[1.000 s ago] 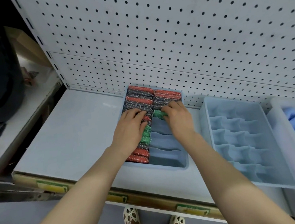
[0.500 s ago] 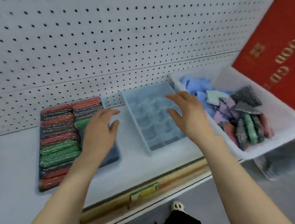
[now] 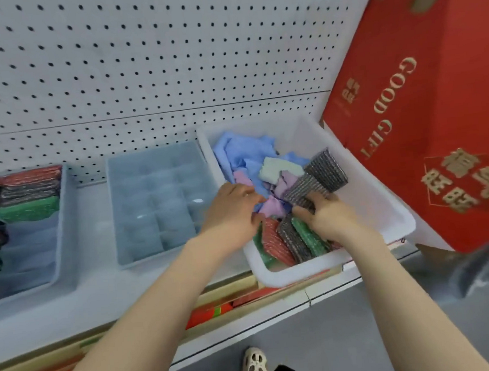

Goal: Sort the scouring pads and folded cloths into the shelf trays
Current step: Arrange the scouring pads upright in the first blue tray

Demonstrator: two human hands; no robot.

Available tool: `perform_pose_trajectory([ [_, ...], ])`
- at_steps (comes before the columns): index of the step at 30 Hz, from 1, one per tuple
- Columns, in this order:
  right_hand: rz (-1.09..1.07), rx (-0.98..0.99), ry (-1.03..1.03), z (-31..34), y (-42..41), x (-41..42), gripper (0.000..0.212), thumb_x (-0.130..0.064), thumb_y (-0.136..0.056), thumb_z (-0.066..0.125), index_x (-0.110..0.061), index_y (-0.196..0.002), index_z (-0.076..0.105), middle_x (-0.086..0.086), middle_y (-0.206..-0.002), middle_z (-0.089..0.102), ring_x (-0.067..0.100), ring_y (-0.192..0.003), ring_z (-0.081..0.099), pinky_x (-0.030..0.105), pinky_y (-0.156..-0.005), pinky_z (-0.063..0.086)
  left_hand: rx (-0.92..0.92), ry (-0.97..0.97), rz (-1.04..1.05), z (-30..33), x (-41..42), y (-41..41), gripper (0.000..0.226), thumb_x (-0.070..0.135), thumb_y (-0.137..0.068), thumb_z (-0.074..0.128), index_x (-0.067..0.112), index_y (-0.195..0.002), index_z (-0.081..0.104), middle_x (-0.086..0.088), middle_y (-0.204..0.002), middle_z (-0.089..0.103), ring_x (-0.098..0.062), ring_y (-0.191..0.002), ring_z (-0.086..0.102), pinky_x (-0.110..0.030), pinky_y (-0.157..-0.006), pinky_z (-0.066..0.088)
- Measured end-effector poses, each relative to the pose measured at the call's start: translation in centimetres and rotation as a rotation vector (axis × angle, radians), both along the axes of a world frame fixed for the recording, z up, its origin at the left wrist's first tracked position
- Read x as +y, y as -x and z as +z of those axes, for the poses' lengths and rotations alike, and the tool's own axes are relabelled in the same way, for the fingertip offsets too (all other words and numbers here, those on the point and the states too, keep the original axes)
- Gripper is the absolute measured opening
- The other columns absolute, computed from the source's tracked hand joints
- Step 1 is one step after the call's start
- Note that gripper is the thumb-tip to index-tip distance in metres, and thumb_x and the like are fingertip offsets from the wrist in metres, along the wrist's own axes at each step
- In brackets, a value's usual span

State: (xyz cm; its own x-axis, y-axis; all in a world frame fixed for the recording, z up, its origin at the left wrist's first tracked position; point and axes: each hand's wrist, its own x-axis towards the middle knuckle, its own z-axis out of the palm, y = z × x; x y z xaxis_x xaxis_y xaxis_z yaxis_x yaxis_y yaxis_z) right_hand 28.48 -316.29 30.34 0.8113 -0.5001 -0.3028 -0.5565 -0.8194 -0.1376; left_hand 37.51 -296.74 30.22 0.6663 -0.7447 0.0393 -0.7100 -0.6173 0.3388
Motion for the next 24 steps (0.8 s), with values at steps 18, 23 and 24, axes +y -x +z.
perform_pose_trajectory([
  [18, 0.563, 0.011, -0.051, 2.1, -3.0, -1.0, 0.036, -0.031, -0.069, 0.086, -0.031, -0.101, 0.072, -0.002, -0.096, 0.060, 0.022, -0.100, 0.055, 0.029, -0.072, 0.042, 0.051, -0.550, -0.026, 0.0, -0.9, 2.4, 0.087, 0.079, -0.076, 0.053, 0.021, -0.140, 0.043, -0.008, -0.134, 0.057, -0.029, -0.124, 0.052, -0.039, -0.106, 0.038],
  [23, 0.329, -0.369, -0.197, 2.4, -3.2, -2.4, 0.020, -0.030, -0.083, 0.073, -0.027, -0.099, 0.062, -0.002, -0.086, 0.062, 0.023, -0.087, 0.059, 0.030, -0.069, 0.041, 0.206, -0.261, 0.134, 0.3, -1.5, 2.3, 0.048, 0.031, -0.086, 0.069, 0.019, -0.127, 0.048, -0.005, -0.121, 0.058, -0.029, -0.109, 0.058, -0.039, -0.088, 0.049],
  [24, 0.251, -0.468, -0.287, 2.7, -3.2, -2.8, 0.018, -0.029, -0.085, 0.072, -0.026, -0.099, 0.062, -0.003, -0.084, 0.064, 0.019, -0.081, 0.060, 0.028, -0.067, 0.042, 0.208, -0.174, 0.197, 0.7, -1.5, 1.9, 0.043, 0.025, -0.089, 0.063, 0.020, -0.129, 0.047, -0.005, -0.126, 0.056, -0.028, -0.109, 0.058, -0.039, -0.089, 0.049],
])
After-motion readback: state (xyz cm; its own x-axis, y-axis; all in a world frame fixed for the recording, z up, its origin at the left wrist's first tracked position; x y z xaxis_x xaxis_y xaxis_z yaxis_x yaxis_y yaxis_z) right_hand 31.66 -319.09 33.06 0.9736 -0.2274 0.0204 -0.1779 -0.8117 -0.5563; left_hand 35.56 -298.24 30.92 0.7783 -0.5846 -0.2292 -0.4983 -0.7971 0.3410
